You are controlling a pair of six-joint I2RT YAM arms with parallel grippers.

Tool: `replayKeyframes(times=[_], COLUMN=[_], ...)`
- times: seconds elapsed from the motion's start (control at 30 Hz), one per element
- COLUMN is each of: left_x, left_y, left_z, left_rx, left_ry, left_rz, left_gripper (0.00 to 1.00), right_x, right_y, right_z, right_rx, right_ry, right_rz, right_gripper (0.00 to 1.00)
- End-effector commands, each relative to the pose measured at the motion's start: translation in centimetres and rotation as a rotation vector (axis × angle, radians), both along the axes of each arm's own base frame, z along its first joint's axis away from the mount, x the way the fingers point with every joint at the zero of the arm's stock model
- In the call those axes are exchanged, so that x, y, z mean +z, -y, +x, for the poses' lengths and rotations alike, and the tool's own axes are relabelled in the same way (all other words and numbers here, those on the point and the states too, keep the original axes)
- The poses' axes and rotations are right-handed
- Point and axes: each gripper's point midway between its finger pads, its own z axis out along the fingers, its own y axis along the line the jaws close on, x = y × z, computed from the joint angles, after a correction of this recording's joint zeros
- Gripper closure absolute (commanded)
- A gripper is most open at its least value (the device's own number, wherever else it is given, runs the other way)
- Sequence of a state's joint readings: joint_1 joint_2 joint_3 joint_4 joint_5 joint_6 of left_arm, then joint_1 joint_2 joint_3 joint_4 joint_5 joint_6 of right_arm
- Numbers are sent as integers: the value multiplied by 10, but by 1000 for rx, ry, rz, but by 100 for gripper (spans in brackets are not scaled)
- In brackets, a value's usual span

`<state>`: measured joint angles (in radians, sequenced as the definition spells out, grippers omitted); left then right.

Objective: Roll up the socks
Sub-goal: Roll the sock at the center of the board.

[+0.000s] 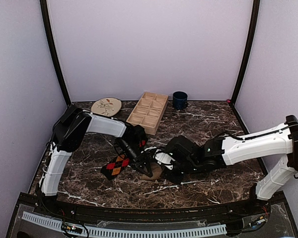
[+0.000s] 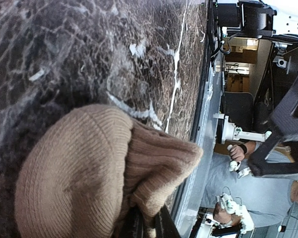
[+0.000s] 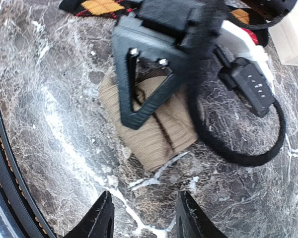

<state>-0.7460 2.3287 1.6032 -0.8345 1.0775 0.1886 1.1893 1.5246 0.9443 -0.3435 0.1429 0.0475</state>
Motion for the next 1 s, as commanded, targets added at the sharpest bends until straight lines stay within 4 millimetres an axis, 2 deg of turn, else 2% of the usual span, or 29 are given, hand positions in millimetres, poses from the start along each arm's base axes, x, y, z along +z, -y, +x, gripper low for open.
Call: replayKeyframes(times=[0.0, 0.27, 0.43, 0.6, 0.97], left_x=[-1, 1, 3, 6, 12], left_y=[-5, -7, -5, -4, -4], left_z=[3, 0, 0, 1, 2], left_rx=[22, 27, 30, 35, 38], left_ry=[-61, -110, -122, -133, -157], left_rz=[22, 18, 8, -1, -23], left_gripper=[100, 100, 100, 100, 100], right_x=[3, -18, -33, -39, -65], right_y=[-16, -39, -43, -47, -37], right_z=[0, 0, 5, 7, 16], right_rx=[32, 110, 128, 151, 137], right_ry=[98, 150, 172, 190, 211], right_rz=[-15, -80, -122, -134, -200], right_gripper=[58, 58, 57, 56, 57])
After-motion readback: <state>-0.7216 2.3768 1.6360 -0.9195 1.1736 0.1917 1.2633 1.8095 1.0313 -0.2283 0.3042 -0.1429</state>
